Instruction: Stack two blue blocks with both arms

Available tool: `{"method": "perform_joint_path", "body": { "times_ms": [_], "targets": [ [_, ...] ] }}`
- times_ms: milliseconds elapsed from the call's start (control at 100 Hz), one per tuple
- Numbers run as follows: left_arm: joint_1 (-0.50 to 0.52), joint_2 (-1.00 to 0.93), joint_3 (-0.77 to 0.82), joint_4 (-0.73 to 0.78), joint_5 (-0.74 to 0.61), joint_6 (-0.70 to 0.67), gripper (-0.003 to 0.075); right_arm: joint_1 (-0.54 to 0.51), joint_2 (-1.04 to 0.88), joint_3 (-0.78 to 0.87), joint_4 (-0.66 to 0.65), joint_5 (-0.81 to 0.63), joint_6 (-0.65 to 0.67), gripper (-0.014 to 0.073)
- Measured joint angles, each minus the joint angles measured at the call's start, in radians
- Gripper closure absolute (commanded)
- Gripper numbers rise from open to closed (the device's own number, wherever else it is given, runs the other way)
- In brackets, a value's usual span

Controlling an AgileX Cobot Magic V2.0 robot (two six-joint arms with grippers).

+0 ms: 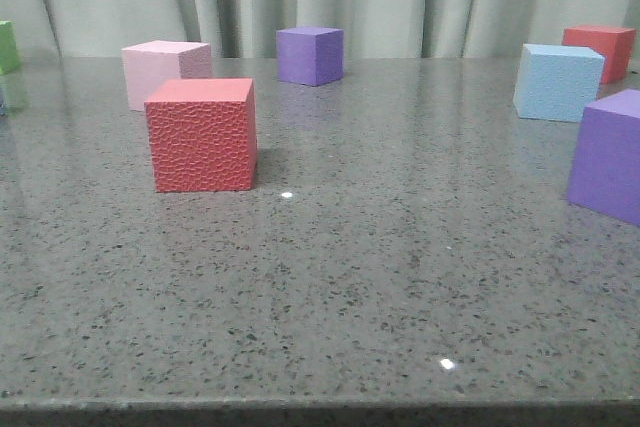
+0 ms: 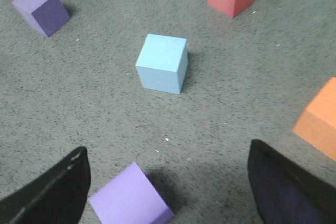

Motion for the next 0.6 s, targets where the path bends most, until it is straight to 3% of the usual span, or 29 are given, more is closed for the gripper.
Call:
{"method": "perform_joint_path", "body": {
  "times_ms": [600],
  "targets": [
    [0.000, 0.000, 0.000, 0.000, 0.004, 0.000, 0.0173, 0.006, 0.729, -0.589, 0.017, 0.248, 0.146, -0.0015]
  ]
}}
